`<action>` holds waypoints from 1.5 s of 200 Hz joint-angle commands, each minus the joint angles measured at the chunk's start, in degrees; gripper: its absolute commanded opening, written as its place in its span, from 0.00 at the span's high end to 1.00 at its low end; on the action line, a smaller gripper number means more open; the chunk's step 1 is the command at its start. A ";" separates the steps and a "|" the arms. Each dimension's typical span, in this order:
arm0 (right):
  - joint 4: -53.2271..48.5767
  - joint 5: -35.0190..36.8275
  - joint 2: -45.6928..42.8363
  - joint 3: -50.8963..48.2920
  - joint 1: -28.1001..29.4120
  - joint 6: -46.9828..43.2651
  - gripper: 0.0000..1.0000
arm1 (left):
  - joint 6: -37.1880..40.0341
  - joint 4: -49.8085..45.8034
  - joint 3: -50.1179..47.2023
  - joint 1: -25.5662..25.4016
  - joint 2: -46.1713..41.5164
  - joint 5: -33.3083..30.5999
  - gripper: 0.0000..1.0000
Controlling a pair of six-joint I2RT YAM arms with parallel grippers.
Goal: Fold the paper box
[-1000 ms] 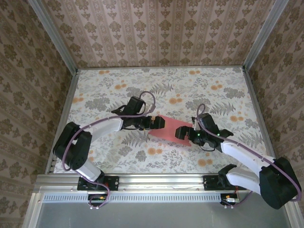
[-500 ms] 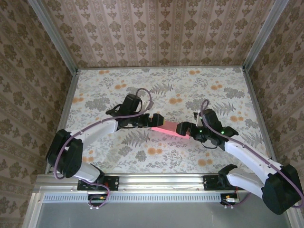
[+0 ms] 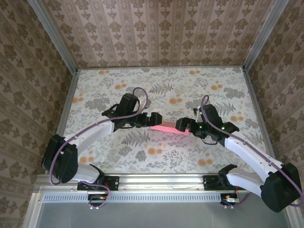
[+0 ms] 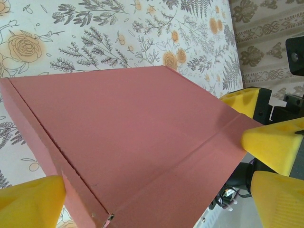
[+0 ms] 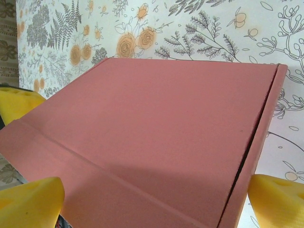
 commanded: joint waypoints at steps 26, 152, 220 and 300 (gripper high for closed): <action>1.97 -5.23 0.55 1.81 -0.09 -0.37 0.00 | -2.27 1.94 -1.51 -0.16 -1.87 3.17 0.00; 8.17 -13.01 -0.98 1.28 -1.57 3.57 0.00 | -9.11 1.00 -1.14 0.33 -2.27 7.94 0.00; 4.92 -14.77 -0.66 3.08 -3.20 5.90 0.00 | -14.34 0.63 -0.87 1.84 -2.76 11.14 0.00; 7.23 -16.99 2.12 1.68 -5.37 6.65 0.00 | -15.95 2.78 -0.36 4.47 0.35 13.59 0.00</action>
